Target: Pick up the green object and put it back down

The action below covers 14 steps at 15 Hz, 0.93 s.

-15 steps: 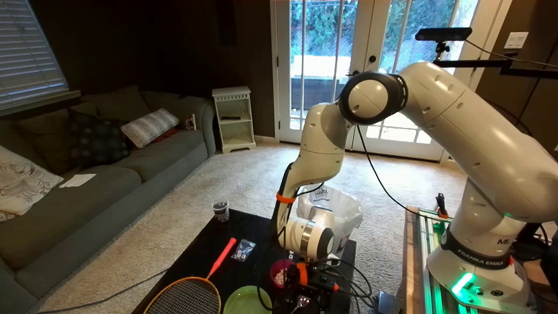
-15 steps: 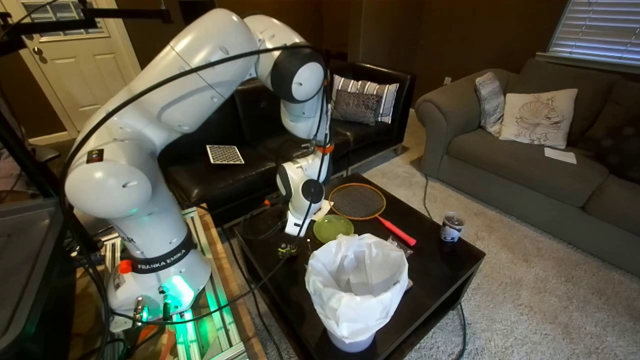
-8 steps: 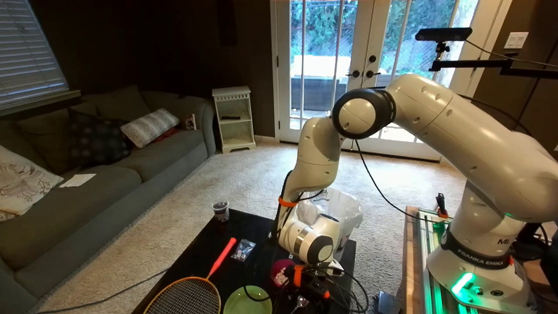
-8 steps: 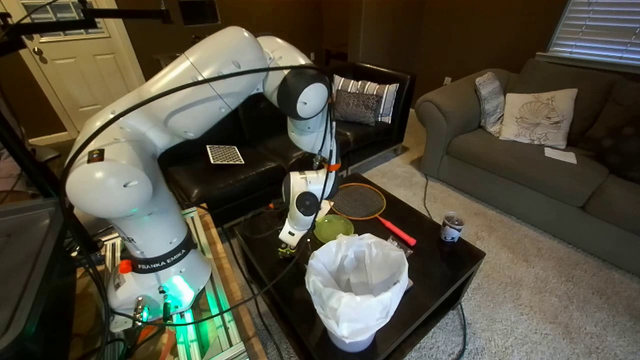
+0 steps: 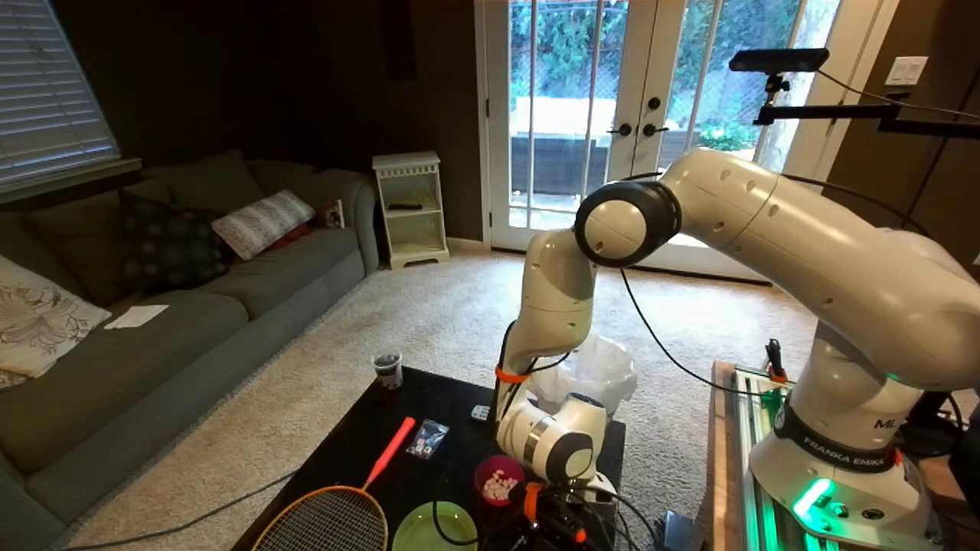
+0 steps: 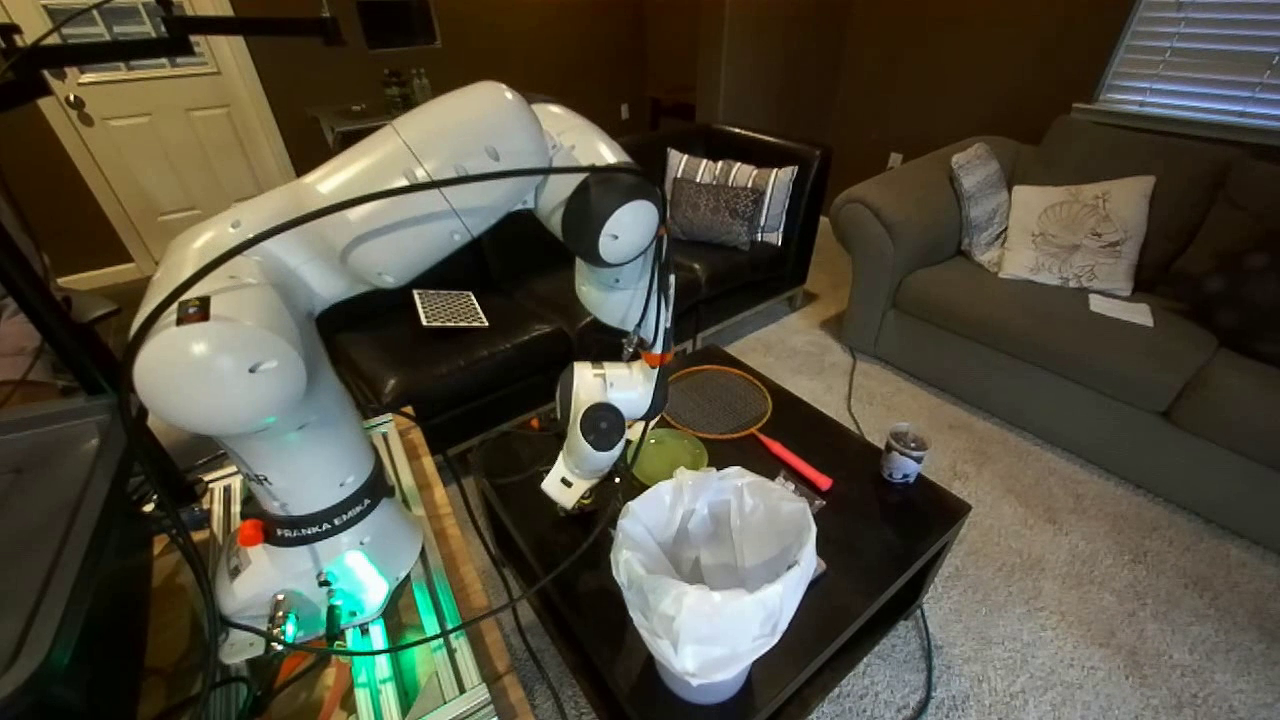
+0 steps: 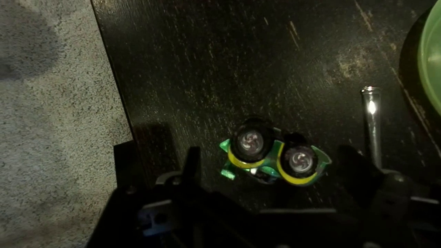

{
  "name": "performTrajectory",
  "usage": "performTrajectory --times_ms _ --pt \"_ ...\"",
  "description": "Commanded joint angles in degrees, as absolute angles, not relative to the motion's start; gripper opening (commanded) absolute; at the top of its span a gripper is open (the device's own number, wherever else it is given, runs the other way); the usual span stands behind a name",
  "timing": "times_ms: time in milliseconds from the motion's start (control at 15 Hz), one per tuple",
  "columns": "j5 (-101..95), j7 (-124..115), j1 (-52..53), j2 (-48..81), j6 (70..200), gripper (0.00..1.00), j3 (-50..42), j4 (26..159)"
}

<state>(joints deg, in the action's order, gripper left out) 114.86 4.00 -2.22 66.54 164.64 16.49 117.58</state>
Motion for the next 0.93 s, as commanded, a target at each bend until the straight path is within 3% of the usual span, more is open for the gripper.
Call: performTrajectory --times_ms 0,867 --pt "119.66 3.86 -1.06 69.47 164.77 1.00 15.73 113.82" --pt "123.03 1.08 -1.66 73.50 164.28 1.00 15.44 110.72"
